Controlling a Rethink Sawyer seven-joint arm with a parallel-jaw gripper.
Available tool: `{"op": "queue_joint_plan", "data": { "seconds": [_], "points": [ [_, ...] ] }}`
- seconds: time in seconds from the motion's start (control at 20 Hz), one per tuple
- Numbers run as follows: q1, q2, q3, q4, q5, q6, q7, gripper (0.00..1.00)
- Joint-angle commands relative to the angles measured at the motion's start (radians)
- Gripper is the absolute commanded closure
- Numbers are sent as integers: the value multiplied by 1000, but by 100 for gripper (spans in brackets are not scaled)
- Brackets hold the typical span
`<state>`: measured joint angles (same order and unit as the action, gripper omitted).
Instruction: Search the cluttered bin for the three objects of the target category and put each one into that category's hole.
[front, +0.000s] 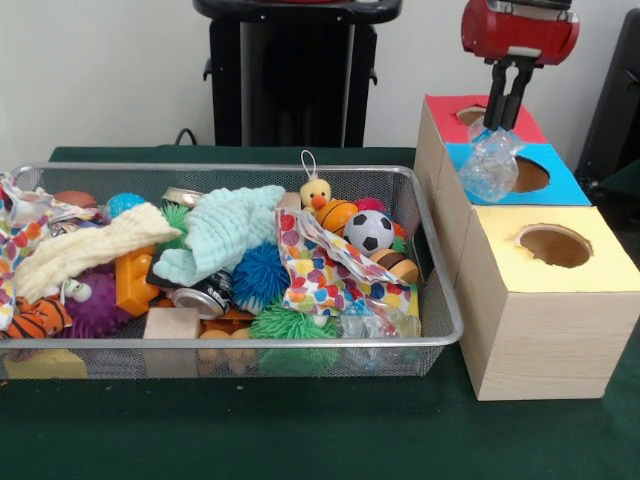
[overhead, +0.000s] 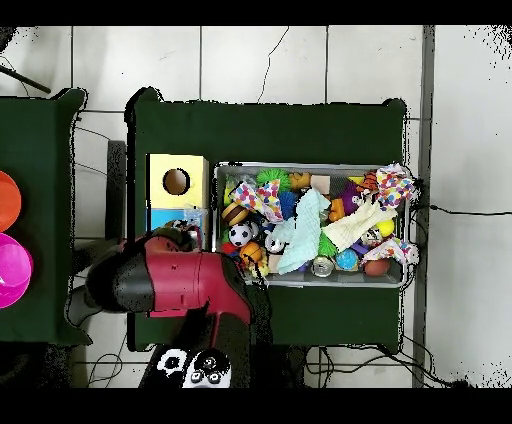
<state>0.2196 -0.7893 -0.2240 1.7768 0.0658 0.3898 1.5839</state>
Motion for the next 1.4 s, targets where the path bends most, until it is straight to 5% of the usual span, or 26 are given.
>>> {"op": "queue_joint_plan", "data": {
  "seconds": [0.05, 0.85, 1.4],
  "points": [
    [12, 41, -6, 78, 34, -62, 281, 100],
    [94, 77, -62, 44, 62, -43, 297, 100],
    [87, 77, -57, 52, 64, -63, 277, 100]
  ]
}}
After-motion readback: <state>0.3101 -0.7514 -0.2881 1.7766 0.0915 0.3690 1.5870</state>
